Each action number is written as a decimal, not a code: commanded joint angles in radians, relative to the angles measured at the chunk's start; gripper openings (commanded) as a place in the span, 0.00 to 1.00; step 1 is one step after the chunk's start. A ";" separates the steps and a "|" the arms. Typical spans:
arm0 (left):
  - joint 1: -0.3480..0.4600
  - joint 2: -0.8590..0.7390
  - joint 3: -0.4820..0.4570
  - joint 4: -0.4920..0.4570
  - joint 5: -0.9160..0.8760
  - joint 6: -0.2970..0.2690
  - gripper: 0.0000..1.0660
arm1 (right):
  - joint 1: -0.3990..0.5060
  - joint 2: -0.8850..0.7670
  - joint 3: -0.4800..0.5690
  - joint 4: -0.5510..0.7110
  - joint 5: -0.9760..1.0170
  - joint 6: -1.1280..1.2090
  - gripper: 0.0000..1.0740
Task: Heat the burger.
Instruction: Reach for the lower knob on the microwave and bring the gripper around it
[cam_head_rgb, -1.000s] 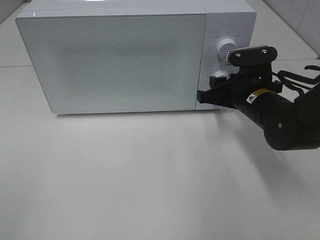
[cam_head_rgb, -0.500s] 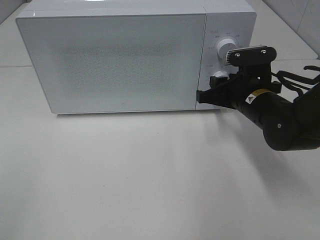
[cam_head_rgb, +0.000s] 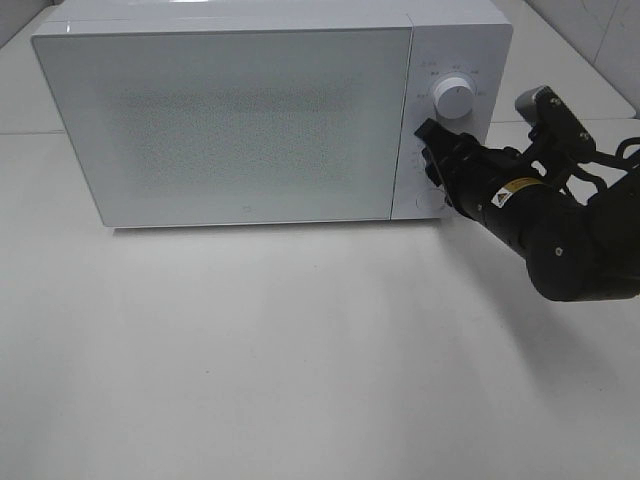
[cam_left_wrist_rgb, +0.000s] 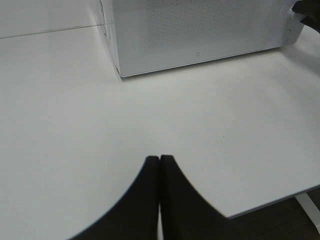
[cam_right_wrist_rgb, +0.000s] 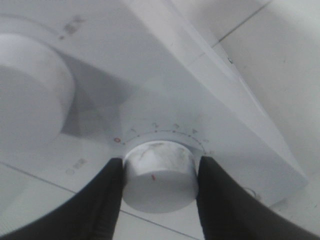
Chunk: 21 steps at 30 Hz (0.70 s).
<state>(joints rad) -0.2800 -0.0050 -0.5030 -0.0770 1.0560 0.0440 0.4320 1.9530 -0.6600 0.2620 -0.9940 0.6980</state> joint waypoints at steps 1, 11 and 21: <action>-0.001 -0.021 0.003 -0.007 -0.016 0.003 0.00 | -0.001 -0.006 -0.010 0.008 -0.035 0.326 0.00; -0.001 -0.021 0.003 -0.007 -0.016 0.003 0.00 | -0.001 -0.006 -0.010 0.008 -0.095 0.672 0.00; -0.001 -0.021 0.003 -0.007 -0.016 0.003 0.00 | -0.001 -0.006 -0.010 0.009 -0.120 0.708 0.04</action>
<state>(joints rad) -0.2800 -0.0050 -0.5030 -0.0770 1.0560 0.0440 0.4330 1.9650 -0.6530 0.2660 -1.0380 1.3840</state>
